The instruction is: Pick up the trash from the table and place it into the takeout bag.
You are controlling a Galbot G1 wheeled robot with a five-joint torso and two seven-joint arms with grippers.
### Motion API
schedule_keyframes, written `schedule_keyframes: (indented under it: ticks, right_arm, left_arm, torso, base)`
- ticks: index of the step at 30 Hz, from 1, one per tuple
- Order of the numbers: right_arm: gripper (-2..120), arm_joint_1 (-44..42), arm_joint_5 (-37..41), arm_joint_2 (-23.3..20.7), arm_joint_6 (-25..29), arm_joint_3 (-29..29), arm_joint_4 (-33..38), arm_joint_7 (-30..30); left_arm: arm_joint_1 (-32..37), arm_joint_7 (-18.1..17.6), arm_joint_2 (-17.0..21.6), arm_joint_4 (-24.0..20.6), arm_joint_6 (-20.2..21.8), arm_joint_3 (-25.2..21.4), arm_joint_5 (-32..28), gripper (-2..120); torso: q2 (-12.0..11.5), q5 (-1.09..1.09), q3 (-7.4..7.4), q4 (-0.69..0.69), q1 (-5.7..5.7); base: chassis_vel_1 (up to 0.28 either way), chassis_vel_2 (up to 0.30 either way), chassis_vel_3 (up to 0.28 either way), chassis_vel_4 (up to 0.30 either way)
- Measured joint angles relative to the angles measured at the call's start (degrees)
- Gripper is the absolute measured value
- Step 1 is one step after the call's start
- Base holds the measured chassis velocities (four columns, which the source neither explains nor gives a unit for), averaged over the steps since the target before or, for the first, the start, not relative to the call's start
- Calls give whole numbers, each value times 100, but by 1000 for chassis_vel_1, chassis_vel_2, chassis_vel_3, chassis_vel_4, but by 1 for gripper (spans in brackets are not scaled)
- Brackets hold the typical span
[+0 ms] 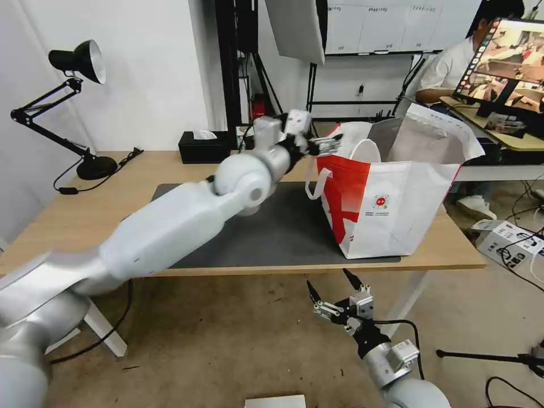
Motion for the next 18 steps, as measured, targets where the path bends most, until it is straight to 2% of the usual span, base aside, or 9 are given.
schedule_keyframes:
  ticks: [2, 3, 6, 7, 10, 11, 14, 15, 18]
  right_arm:
    - [100, 0, 0, 0, 0, 0, 0, 0]
    - [100, 0, 0, 0, 0, 0, 0, 0]
    - [100, 0, 0, 0, 0, 0, 0, 0]
    - [100, 0, 0, 0, 0, 0, 0, 0]
    - [100, 0, 0, 0, 0, 0, 0, 0]
    - [100, 0, 0, 0, 0, 0, 0, 0]
    - [100, 0, 0, 0, 0, 0, 0, 0]
    - [100, 0, 0, 0, 0, 0, 0, 0]
    - [100, 0, 0, 0, 0, 0, 0, 0]
  left_arm:
    - [433, 5, 390, -328, -42, -349, 76, 100]
    - [433, 5, 390, -328, -42, -349, 76, 100]
    - [1195, 50, 869, -742, -163, -949, 241, 100]
    - [1195, 50, 869, -742, -163, -949, 241, 100]
    - [2155, 79, 1195, -1052, -295, -1646, 509, 100]
    - [2155, 79, 1195, -1052, -295, -1646, 509, 100]
    - [3277, 147, 1399, -1354, -395, -2655, 751, 100]
    - [3277, 147, 1399, -1354, -395, -2655, 751, 100]
    - [3867, 176, 1530, -1414, -631, -3100, 986, 100]
  torso:
    - [0, -1, 1, 0, 0]
    - [0, -1, 1, 0, 0]
    - [0, 0, 1, -1, 0]
    - [0, 0, 1, -1, 0]
    - [0, 0, 0, -1, 0]
    - [0, 0, 0, -1, 0]
    - [0, 0, 0, -1, -1]
    - [0, 0, 0, -1, -1]
    - [0, 1, -1, 2, -1]
  base:
    - [0, 0, 0, 0]
    - [0, 0, 0, 0]
    - [0, 0, 0, 0]
    - [0, 0, 0, 0]
    - [0, 0, 0, 0]
    - [0, 0, 0, 0]
    - [0, 0, 0, 0]
    - [0, 0, 0, 0]
    - [0, 0, 0, 0]
